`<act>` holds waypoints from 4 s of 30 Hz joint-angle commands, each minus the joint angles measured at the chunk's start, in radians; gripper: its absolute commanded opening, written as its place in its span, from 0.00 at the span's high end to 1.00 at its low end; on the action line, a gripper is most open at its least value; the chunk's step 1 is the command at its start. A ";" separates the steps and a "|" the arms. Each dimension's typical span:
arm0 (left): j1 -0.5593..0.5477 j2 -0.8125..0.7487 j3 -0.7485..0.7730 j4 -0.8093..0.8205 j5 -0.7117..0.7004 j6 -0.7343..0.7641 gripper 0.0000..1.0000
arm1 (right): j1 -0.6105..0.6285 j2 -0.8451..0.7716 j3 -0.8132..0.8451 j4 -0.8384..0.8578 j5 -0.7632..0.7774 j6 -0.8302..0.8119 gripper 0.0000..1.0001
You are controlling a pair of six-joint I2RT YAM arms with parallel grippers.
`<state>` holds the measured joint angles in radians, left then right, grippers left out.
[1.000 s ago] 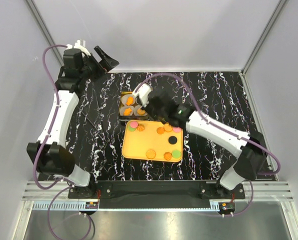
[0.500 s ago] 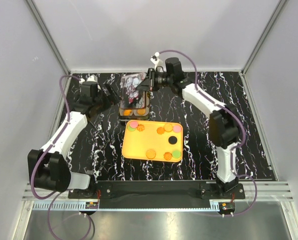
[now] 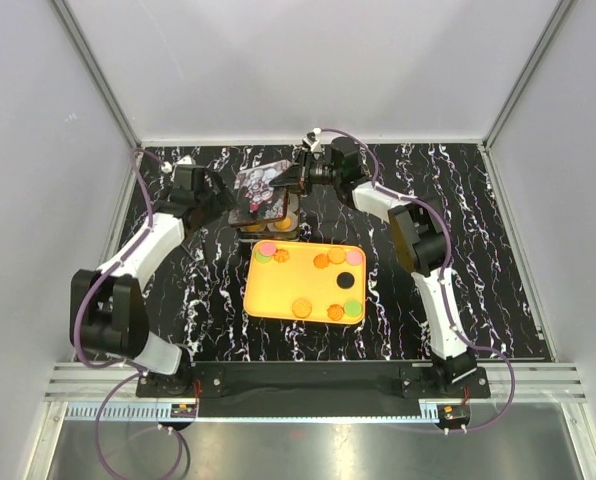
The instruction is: Pack the cookies
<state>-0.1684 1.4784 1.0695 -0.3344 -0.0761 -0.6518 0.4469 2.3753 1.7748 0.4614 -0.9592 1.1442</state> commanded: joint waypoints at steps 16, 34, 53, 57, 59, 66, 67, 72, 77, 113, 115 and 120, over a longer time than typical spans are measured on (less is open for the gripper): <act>0.003 0.200 0.113 0.176 0.070 -0.008 0.01 | -0.043 0.163 0.136 0.283 -0.098 0.210 1.00; 0.012 0.232 0.101 0.189 0.105 -0.022 0.01 | -0.045 0.246 0.141 0.395 -0.121 0.315 1.00; 0.015 0.272 0.090 0.244 0.176 -0.031 0.01 | -0.068 0.263 0.090 0.482 -0.150 0.370 1.00; 0.020 0.276 0.083 0.255 0.193 -0.035 0.01 | -0.066 0.268 0.100 0.456 -0.144 0.350 1.00; 0.021 0.278 0.084 0.256 0.199 -0.035 0.01 | -0.066 0.274 0.112 0.450 -0.139 0.350 1.00; 0.023 0.281 0.087 0.253 0.202 -0.034 0.01 | -0.066 0.286 0.132 0.444 -0.142 0.348 0.99; 0.023 0.281 0.087 0.255 0.205 -0.035 0.01 | -0.066 0.285 0.127 0.433 -0.141 0.338 0.98; 0.024 0.287 0.090 0.252 0.205 -0.032 0.01 | -0.066 0.288 0.120 0.418 -0.138 0.324 0.97; 0.024 0.312 0.106 0.221 0.199 -0.029 0.02 | -0.071 0.276 0.092 0.430 -0.131 0.325 0.91; -0.003 0.341 0.147 0.182 0.200 -0.025 0.03 | -0.178 0.165 -0.186 0.625 -0.125 0.413 0.55; -0.005 0.341 0.153 0.176 0.203 -0.022 0.03 | -0.189 0.156 -0.213 0.625 -0.125 0.401 0.52; -0.016 0.345 0.170 0.169 0.203 -0.019 0.03 | -0.206 0.124 -0.277 0.594 -0.121 0.333 0.44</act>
<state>-0.1734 1.8175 1.1862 -0.1860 0.1104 -0.6819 0.2543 2.5637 1.5356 1.0691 -1.0828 1.5585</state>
